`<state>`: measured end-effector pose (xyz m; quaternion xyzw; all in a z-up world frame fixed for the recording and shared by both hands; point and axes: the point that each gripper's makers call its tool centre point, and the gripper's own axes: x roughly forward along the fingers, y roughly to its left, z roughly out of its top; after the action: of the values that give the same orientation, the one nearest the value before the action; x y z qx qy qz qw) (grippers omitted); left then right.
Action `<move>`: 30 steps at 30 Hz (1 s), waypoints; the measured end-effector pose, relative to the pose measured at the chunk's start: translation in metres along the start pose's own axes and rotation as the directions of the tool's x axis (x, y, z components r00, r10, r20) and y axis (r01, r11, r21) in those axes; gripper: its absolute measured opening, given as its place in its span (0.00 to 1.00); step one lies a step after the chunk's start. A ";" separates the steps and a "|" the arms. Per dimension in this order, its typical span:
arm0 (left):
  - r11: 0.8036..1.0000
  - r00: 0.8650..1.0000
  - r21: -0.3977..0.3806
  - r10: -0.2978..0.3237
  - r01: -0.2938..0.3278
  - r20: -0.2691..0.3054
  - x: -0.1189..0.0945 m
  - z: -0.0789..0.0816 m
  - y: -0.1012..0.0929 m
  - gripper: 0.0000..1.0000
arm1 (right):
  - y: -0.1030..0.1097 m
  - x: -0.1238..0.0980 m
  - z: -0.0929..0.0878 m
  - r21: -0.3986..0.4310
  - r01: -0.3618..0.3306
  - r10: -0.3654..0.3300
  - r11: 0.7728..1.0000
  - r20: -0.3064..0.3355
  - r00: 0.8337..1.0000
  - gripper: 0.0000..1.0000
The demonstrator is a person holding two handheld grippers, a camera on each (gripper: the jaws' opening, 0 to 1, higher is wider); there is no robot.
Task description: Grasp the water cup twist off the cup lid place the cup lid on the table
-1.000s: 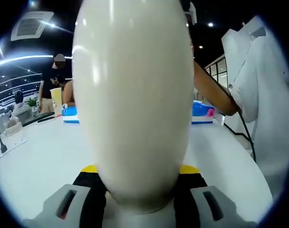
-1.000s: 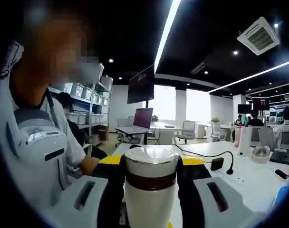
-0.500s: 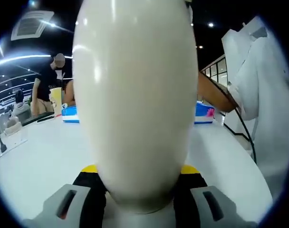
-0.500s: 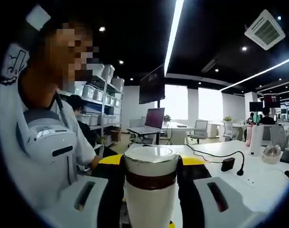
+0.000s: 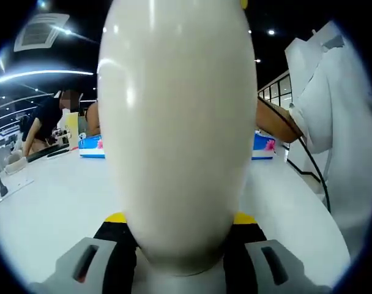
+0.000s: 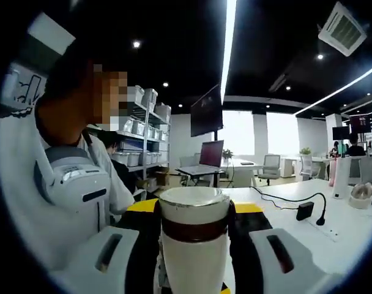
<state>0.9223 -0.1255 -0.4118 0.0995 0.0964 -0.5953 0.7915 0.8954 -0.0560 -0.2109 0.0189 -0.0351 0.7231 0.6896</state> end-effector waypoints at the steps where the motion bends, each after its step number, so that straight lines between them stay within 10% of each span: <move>1: 1.000 1.000 0.000 0.000 0.000 0.000 0.000 0.000 0.000 0.56 | 0.000 0.000 0.000 -0.001 0.001 -0.001 1.000 -0.002 1.000 0.46; 24: 1.000 1.000 -0.006 -0.002 0.002 0.000 0.000 0.000 -0.003 0.56 | 0.002 -0.003 0.001 -0.017 0.178 -0.179 0.984 -0.080 0.981 0.62; 30: 1.000 1.000 -0.007 0.001 -0.001 -0.001 0.000 -0.001 -0.003 0.56 | -0.001 -0.013 0.006 -0.028 0.334 -0.335 0.942 -0.078 0.939 0.73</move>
<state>0.9198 -0.1261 -0.4125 0.0969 0.0987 -0.5947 0.7919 0.8965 -0.0695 -0.2058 -0.0100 -0.0082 0.5955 0.8033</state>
